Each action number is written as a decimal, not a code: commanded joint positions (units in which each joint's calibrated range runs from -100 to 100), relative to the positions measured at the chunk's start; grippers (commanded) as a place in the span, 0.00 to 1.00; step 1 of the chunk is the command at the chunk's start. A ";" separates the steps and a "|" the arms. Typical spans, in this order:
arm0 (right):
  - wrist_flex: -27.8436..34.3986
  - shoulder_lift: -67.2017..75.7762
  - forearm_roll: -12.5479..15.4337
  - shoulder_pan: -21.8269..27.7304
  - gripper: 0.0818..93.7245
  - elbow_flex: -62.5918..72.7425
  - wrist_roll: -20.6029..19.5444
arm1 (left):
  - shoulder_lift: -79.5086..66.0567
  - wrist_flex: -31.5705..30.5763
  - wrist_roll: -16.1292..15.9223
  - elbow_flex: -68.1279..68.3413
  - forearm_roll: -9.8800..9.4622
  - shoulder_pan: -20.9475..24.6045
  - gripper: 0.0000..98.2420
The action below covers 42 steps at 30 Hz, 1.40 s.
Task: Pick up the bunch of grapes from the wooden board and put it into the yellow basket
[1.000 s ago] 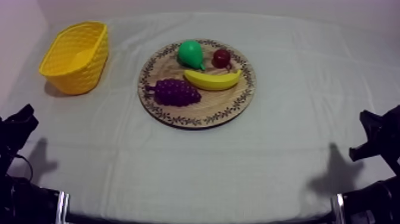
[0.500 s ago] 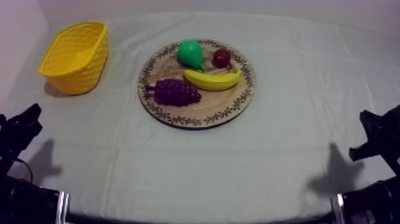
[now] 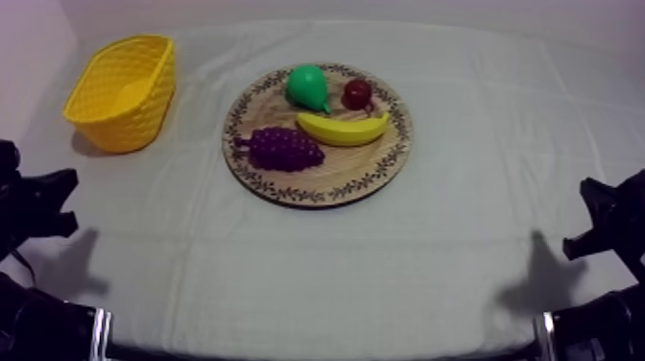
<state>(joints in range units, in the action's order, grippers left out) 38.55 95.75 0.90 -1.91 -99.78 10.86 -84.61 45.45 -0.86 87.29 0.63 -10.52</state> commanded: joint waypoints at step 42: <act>-0.01 0.00 0.01 -0.01 0.00 0.00 0.00 | 84.65 28.44 -14.65 -71.06 -2.70 -19.84 0.00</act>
<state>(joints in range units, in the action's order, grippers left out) 38.55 95.75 0.90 -1.91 -99.78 10.86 -2.65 73.70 -15.62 16.86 -2.06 -29.30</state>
